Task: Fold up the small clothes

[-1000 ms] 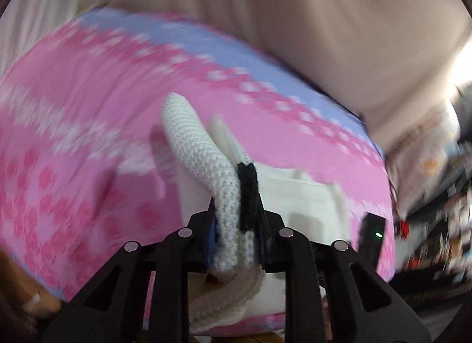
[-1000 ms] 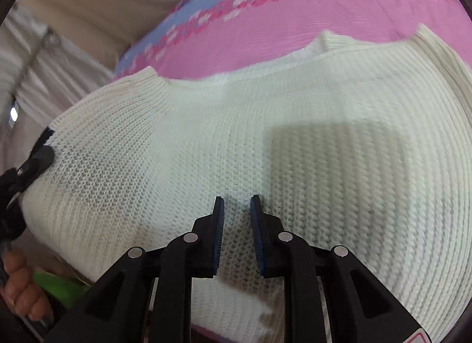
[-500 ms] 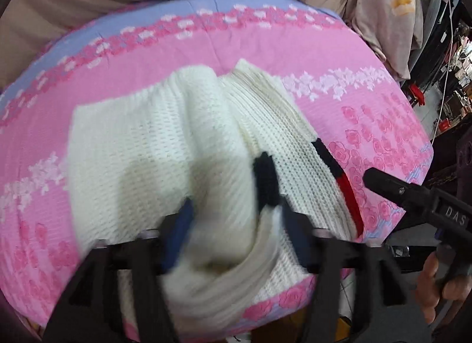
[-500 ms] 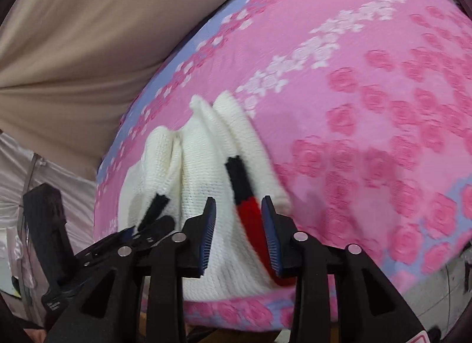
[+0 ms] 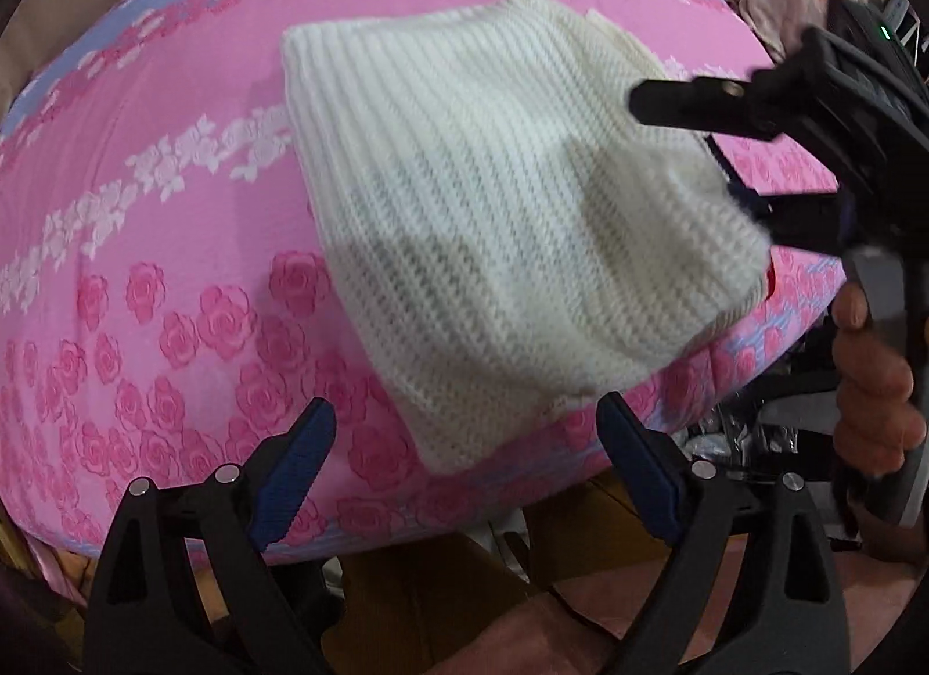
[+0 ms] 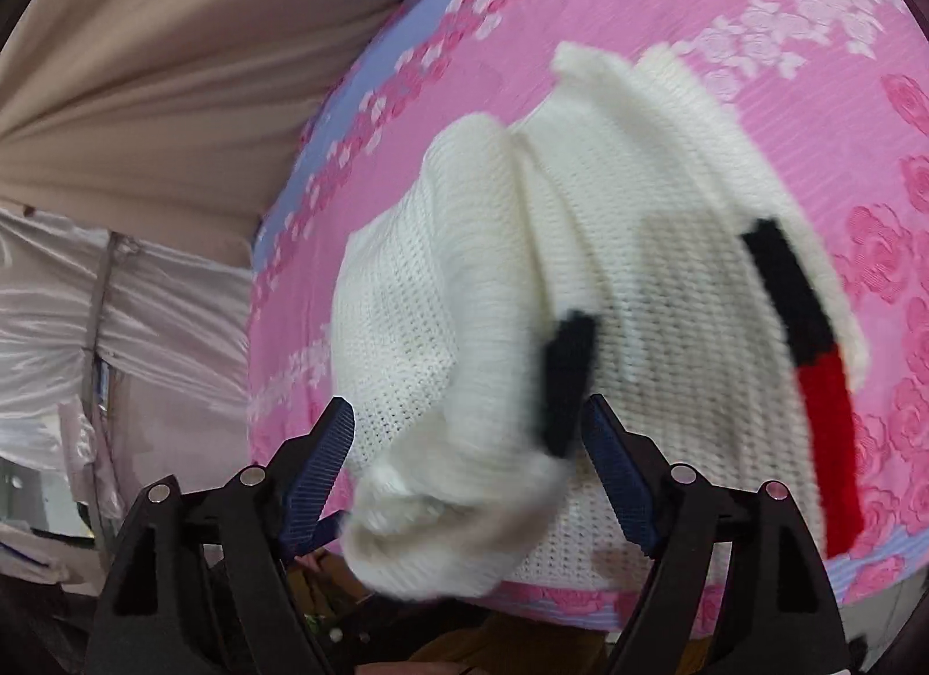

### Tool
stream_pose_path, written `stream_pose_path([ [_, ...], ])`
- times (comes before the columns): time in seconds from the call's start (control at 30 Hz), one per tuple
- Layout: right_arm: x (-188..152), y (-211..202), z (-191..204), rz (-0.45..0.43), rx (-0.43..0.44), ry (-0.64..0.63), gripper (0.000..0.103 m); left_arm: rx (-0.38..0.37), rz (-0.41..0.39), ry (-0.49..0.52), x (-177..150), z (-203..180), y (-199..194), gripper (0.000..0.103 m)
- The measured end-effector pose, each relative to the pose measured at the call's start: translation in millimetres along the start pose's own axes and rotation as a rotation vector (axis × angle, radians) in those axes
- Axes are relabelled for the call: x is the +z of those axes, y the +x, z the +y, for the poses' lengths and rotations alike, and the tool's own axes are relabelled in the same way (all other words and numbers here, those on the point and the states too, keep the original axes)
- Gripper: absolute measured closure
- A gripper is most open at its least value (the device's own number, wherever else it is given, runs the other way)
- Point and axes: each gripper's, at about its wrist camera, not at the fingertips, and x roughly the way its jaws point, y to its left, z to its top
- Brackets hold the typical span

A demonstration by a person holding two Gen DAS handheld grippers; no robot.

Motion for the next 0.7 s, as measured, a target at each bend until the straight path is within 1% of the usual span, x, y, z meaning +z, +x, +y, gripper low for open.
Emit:
stream_pose_path([
  [0.07, 0, 11, 8, 0.028, -0.042, -0.021, 0.026, -0.002, 0.028, -0.008, -1, 1, 9, 0.014],
  [0.1, 1, 16, 16, 0.036, -0.063, -0.042, 0.030, 0.011, 0.038, -0.004, -1, 2, 15, 0.015],
  [0.13, 3, 18, 22, 0.033, -0.080, -0.069, 0.051, 0.026, 0.036, 0.000, -1, 2, 17, 0.017],
  [0.17, 4, 18, 31, 0.026, -0.096, -0.112, 0.076, 0.047, 0.030, -0.001, 0, 2, 19, 0.021],
  [0.2, 6, 12, 42, 0.002, -0.106, -0.155, 0.077, 0.057, 0.026, -0.001, 1, 3, 21, 0.022],
  [0.23, 6, -1, 51, -0.050, -0.084, -0.184, 0.080, 0.059, 0.024, -0.006, 1, 4, 21, 0.022],
  [0.27, 9, -20, 58, -0.109, -0.033, -0.208, 0.081, 0.061, 0.024, -0.012, 2, 5, 22, 0.021],
  [0.33, 12, -65, 55, -0.224, 0.107, -0.213, 0.082, 0.067, 0.024, -0.006, 3, 4, 22, 0.021],
  [0.37, 12, -77, 51, -0.253, 0.133, -0.208, 0.082, 0.070, 0.021, 0.000, 4, 3, 21, 0.020],
  [0.4, 13, -90, 41, -0.284, 0.127, -0.207, 0.082, 0.065, 0.017, 0.011, 5, 0, 22, 0.020],
  [0.43, 15, -92, 24, -0.283, 0.071, -0.201, 0.082, 0.064, 0.016, 0.019, 6, -2, 23, 0.020],
  [0.47, 17, -83, 3, -0.251, -0.016, -0.185, 0.081, 0.067, 0.018, 0.032, 8, -6, 24, 0.020],
  [0.5, 19, -65, -22, -0.185, -0.095, -0.153, 0.081, 0.063, 0.022, 0.040, 8, -10, 25, 0.020],
  [0.53, 19, -47, -46, -0.122, -0.157, -0.108, 0.081, 0.058, 0.029, 0.047, 11, -11, 27, 0.020],
  [0.57, 15, -32, -66, -0.077, -0.193, -0.062, 0.080, 0.061, 0.040, 0.057, 13, -14, 30, 0.020],
  [0.6, 10, -32, -74, -0.093, -0.139, -0.040, 0.080, 0.071, 0.046, 0.064, 15, -16, 31, 0.020],
  [0.63, 8, -36, -73, -0.119, -0.110, -0.022, 0.078, 0.081, 0.049, 0.069, 16, -18, 32, 0.020],
  [0.67, 6, -42, -70, -0.141, -0.093, -0.006, 0.070, 0.086, 0.050, 0.070, 18, -18, 32, 0.020],
  [0.7, 6, -46, -68, -0.158, -0.086, 0.003, 0.068, 0.086, 0.051, 0.069, 20, -18, 32, 0.020],
])
